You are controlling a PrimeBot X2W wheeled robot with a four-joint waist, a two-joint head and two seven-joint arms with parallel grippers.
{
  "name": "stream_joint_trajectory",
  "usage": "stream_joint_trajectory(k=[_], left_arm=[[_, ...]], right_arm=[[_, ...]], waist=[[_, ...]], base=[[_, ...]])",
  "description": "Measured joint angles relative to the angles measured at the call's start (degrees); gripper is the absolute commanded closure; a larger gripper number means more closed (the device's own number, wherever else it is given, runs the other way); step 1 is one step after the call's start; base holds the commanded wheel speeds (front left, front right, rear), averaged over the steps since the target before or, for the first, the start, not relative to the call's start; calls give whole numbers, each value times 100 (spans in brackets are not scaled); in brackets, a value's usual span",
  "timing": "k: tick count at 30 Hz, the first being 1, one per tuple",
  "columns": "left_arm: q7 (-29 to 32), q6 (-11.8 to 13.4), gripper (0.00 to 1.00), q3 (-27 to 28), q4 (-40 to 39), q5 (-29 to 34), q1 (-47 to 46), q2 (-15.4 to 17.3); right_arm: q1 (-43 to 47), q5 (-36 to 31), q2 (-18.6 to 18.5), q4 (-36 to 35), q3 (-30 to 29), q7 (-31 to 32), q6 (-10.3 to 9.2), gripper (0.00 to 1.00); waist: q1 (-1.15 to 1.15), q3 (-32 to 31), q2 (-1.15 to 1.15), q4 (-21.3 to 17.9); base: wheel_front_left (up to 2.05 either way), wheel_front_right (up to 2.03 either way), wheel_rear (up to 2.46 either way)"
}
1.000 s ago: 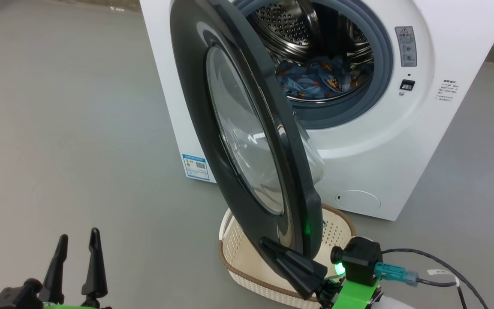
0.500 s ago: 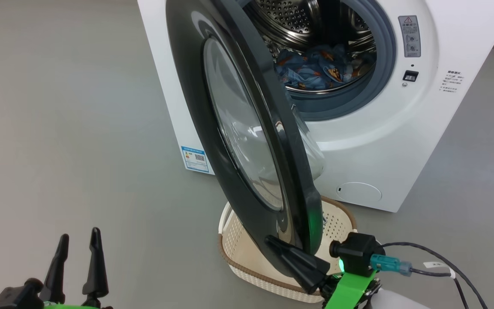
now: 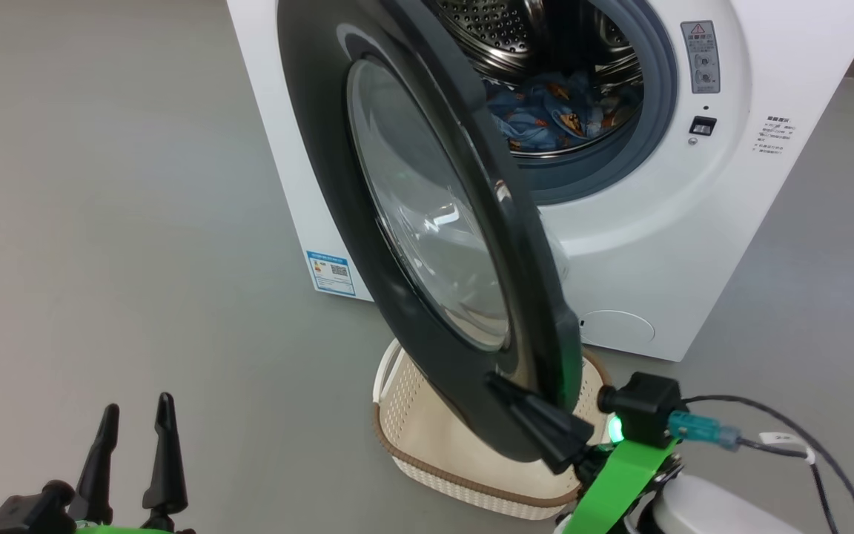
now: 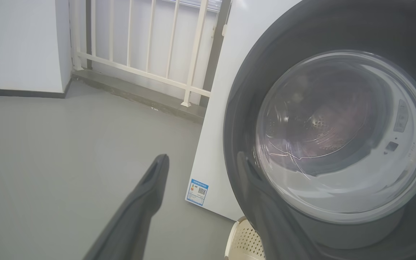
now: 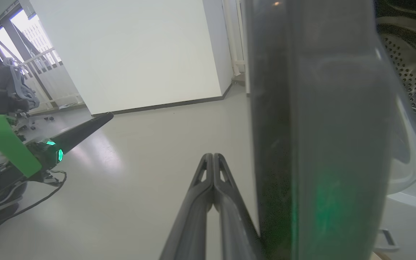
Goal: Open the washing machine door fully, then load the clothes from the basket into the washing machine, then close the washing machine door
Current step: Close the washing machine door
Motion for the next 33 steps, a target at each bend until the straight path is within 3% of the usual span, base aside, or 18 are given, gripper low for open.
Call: stream_joint_trajectory(k=[14, 33], left_arm=[[0, 0, 0, 1, -3, -1, -36, 8], [0, 0, 0, -49, -85, -118, -544, 108]], right_arm=[[19, -3, -155, 103, -889, 0, 0, 100], [-602, 3, -400, 382, -1844, 0, 0, 100]], waist=[[0, 184, 0, -125], [0, 1055, 0, -76]], base=[[0, 0, 0], [0, 0, 0]])
